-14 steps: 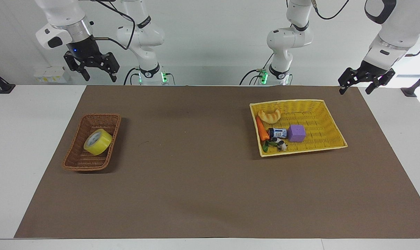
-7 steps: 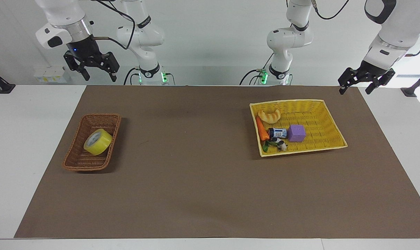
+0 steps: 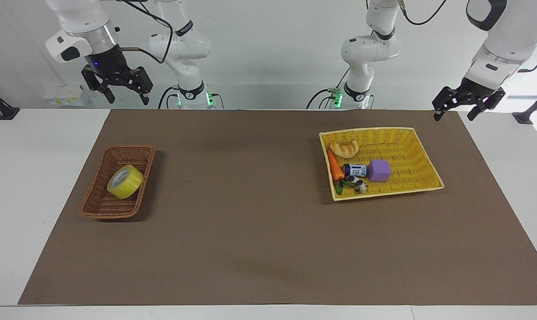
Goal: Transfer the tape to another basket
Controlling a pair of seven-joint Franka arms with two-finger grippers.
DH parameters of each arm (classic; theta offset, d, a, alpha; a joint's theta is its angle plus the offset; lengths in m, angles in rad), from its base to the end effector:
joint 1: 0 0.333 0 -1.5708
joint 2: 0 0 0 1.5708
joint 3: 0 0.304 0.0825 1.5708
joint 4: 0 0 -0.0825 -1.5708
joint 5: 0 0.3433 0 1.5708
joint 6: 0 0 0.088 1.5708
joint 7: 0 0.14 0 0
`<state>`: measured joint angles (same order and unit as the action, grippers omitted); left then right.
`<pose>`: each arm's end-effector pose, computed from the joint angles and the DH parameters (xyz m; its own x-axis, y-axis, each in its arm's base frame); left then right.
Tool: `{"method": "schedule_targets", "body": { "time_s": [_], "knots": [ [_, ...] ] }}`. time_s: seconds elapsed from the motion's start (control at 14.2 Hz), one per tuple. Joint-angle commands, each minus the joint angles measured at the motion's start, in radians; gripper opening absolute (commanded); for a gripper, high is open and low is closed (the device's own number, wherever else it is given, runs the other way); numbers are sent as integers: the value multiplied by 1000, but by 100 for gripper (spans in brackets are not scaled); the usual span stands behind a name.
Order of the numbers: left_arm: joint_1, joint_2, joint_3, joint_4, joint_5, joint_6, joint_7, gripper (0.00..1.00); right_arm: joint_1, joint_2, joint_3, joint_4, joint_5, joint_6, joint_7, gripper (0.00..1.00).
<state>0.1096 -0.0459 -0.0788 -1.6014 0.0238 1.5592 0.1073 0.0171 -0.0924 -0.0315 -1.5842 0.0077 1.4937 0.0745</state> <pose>0.4987 0.0178 0.5885 0.9971 -0.0760 0.0006 -0.0760 -0.9967 -0.0276 0.4781 -0.0065 0.6128 0.9961 -0.0881 0.0011 -0.0880 -0.9961 -0.0107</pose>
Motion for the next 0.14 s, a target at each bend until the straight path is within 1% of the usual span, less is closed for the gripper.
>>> {"method": "schedule_targets", "body": {
  "time_s": [0.0,0.07],
  "knots": [
    [-4,-25,4,-29,16,13,-3,100,-8,-23,4,-28,-8,17,-13,100],
    [-4,-25,4,-29,16,13,-3,100,-8,-23,4,-28,-8,17,-13,100]
  ]
}}
